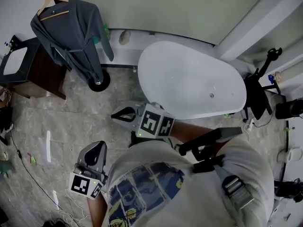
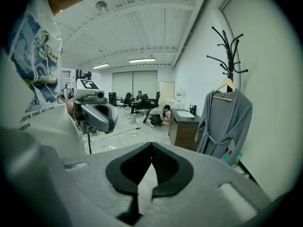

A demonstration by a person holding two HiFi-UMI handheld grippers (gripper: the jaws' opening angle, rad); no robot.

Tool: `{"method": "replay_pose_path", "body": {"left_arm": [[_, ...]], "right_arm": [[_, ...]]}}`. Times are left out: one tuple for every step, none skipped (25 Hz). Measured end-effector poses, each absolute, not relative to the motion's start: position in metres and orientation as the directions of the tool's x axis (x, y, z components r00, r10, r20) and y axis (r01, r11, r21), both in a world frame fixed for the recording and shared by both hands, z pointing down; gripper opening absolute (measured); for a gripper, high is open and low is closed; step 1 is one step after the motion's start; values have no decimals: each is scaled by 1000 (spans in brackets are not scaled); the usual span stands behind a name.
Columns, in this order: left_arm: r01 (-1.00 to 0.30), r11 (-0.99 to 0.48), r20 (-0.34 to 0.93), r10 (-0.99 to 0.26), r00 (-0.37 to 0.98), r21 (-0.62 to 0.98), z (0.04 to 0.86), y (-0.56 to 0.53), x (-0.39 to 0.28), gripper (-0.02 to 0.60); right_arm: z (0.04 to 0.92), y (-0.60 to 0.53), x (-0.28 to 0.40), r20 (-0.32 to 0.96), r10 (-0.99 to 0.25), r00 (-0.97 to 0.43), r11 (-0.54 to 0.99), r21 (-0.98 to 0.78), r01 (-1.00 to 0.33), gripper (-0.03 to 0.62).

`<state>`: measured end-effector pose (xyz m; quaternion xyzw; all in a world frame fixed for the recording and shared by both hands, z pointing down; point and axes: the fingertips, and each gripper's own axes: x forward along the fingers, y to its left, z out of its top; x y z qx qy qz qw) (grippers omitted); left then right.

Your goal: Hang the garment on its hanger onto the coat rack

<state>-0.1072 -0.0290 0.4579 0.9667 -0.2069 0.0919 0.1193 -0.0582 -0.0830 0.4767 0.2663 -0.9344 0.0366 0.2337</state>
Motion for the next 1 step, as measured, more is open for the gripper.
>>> {"method": "replay_pose_path", "body": {"left_arm": [[-420, -887, 227, -376, 898, 194, 458, -33, -106, 3]], "right_arm": [[477, -88, -58, 457, -480, -749, 856, 56, -515, 2]]}}
